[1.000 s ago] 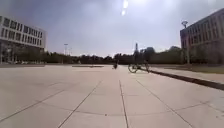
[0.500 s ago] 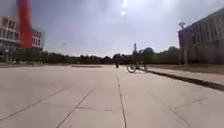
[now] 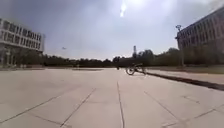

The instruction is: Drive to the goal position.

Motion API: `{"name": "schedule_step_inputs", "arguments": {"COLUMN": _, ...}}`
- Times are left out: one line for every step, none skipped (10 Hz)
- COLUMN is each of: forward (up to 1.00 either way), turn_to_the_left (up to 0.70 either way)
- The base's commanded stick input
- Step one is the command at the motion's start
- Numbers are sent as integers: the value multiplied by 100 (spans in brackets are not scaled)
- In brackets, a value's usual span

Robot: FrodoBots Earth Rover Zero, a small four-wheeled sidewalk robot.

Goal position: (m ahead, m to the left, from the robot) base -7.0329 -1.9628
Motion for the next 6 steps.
{"name": "schedule_step_inputs", "arguments": {"forward": -100, "turn_to_the_left": -1}}
{"name": "schedule_step_inputs", "arguments": {"forward": -100, "turn_to_the_left": -1}}
{"name": "schedule_step_inputs", "arguments": {"forward": -100, "turn_to_the_left": -1}}
{"name": "schedule_step_inputs", "arguments": {"forward": -100, "turn_to_the_left": -1}}
{"name": "schedule_step_inputs", "arguments": {"forward": -100, "turn_to_the_left": -1}}
{"name": "schedule_step_inputs", "arguments": {"forward": -100, "turn_to_the_left": -1}}
